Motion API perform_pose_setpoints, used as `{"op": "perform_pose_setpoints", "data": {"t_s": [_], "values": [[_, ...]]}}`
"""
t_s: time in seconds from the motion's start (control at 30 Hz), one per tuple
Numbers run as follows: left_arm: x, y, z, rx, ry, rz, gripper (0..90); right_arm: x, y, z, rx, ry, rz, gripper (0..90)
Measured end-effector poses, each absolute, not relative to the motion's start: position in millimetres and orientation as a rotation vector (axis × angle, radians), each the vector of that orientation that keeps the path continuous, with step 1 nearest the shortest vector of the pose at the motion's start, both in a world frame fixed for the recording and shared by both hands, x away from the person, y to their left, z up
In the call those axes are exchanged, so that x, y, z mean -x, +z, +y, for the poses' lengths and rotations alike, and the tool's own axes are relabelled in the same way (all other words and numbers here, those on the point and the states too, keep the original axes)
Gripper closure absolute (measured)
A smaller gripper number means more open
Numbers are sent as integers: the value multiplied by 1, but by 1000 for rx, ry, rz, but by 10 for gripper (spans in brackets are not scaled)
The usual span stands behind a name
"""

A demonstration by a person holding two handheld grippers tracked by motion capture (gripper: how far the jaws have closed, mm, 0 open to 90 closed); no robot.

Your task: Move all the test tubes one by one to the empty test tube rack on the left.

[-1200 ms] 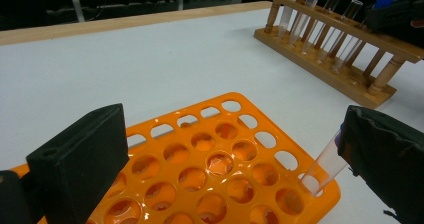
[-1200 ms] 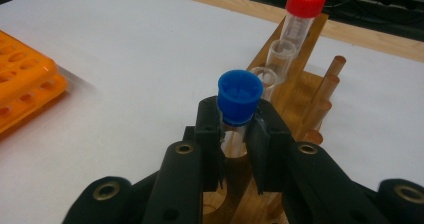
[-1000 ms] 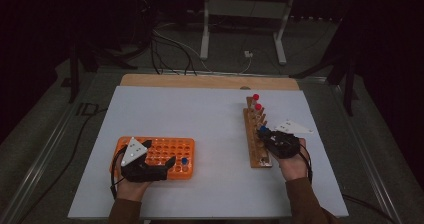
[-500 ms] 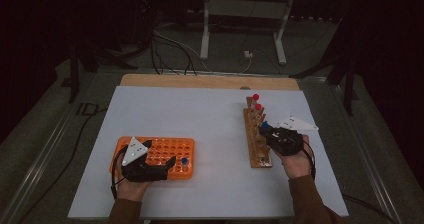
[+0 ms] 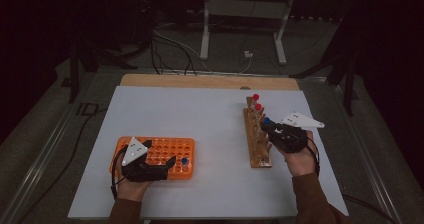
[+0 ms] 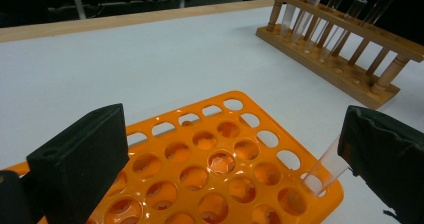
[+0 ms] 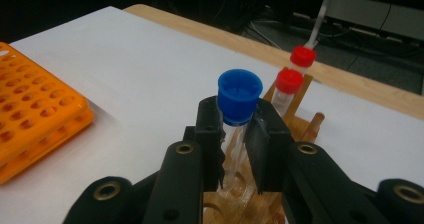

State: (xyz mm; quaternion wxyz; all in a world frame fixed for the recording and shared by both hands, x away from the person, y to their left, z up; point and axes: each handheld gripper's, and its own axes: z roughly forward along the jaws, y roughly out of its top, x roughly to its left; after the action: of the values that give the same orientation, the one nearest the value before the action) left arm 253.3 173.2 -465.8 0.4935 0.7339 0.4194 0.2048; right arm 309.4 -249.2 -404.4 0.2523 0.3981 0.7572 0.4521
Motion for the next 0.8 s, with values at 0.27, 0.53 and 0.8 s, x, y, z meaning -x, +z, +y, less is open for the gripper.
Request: {"op": "perform_pose_setpoints", "data": {"t_s": [0.27, 0.53, 0.8], "values": [[-253, -463, 171, -1771, 498, 1013, 5, -308, -394, -244, -1048, 1250, 2056, 769], [-255, -454, 166, -1763, 504, 987, 10, -309, -401, -228, -1032, 1279, 2097, 769], [-258, -443, 156, -1779, 525, 962, 34, -308, -403, -210, -1001, 1321, 2141, 769]]}}
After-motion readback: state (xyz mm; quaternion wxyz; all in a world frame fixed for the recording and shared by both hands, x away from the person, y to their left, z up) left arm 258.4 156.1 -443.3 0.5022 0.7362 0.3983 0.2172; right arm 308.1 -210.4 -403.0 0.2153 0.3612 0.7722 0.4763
